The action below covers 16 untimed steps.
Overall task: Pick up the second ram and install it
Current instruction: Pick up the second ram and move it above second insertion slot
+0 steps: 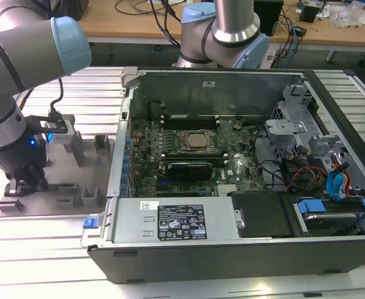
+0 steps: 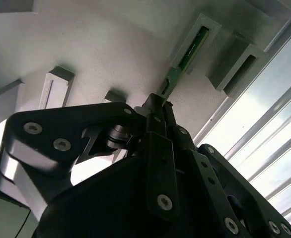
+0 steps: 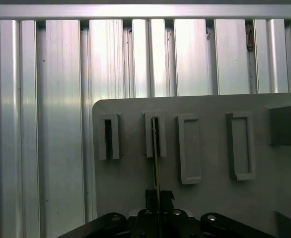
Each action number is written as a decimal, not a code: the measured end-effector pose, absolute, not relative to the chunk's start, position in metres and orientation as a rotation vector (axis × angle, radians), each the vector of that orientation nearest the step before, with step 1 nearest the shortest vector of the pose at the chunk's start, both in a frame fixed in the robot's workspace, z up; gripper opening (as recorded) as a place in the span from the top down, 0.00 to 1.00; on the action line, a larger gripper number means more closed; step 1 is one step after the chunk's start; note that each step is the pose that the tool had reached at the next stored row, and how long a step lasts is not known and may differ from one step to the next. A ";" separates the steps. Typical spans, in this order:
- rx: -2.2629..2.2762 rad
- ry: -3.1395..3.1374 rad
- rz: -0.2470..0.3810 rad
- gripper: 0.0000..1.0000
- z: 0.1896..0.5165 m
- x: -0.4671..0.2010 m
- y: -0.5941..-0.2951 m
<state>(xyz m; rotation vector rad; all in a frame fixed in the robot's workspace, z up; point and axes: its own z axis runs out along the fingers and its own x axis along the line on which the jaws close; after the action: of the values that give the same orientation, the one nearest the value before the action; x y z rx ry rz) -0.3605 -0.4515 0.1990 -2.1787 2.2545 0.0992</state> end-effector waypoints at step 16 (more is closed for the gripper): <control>-2.179 2.254 0.099 0.89 0.212 -0.361 -0.451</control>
<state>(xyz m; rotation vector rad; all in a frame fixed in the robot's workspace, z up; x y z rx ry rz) -0.3605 -0.4515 0.2123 -2.1788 2.2542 0.0992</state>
